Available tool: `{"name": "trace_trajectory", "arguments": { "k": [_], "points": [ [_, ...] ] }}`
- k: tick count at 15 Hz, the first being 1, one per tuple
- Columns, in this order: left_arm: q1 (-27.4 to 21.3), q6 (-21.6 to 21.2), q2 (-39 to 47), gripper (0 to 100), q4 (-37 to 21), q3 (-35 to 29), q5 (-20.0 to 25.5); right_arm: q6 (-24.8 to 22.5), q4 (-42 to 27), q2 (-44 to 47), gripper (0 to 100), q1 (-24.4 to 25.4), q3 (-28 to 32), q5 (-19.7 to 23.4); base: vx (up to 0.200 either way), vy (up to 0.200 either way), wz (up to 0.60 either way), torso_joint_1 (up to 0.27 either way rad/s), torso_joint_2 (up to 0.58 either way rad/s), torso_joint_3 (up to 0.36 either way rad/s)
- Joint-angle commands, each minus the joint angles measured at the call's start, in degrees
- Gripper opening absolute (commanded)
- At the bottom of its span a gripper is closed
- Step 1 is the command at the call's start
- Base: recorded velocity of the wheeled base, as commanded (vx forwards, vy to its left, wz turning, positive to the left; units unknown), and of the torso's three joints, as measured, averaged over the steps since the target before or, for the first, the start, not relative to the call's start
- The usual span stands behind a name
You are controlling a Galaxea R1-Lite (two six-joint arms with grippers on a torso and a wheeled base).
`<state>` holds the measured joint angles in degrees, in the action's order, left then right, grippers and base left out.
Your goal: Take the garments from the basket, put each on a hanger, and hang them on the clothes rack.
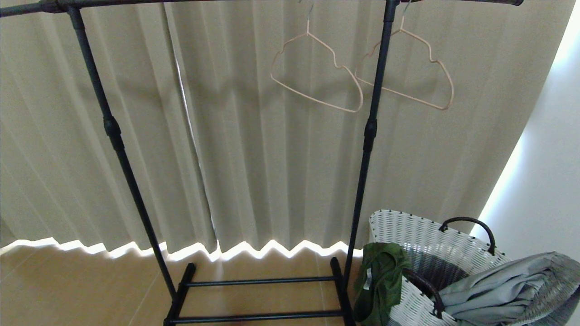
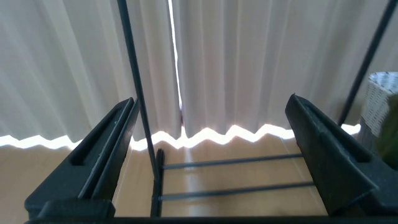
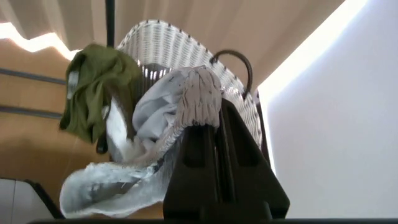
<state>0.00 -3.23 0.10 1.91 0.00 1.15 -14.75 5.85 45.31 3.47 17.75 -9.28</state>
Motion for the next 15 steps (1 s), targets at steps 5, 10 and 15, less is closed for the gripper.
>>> {"name": "trace_trajectory", "arguments": {
  "k": [5,10,15],
  "points": [
    [0.00,-0.11,-0.01,100,0.02,0.00,0.17,-0.02,-0.05,-0.14,0,0.04,-0.08,-0.04,0.000,0.000,0.00,0.000,0.00,0.000],
    [0.00,-0.20,-0.01,100,0.02,0.00,0.08,-0.10,-0.23,-0.31,0,0.04,-0.08,-0.13,0.000,0.160,0.00,0.000,0.00,0.003],
    [0.00,-0.46,0.08,100,0.02,0.00,0.08,-0.10,-0.84,-0.31,0,0.04,0.71,-0.13,0.000,0.120,0.00,0.004,0.00,0.002]
  ]
}}
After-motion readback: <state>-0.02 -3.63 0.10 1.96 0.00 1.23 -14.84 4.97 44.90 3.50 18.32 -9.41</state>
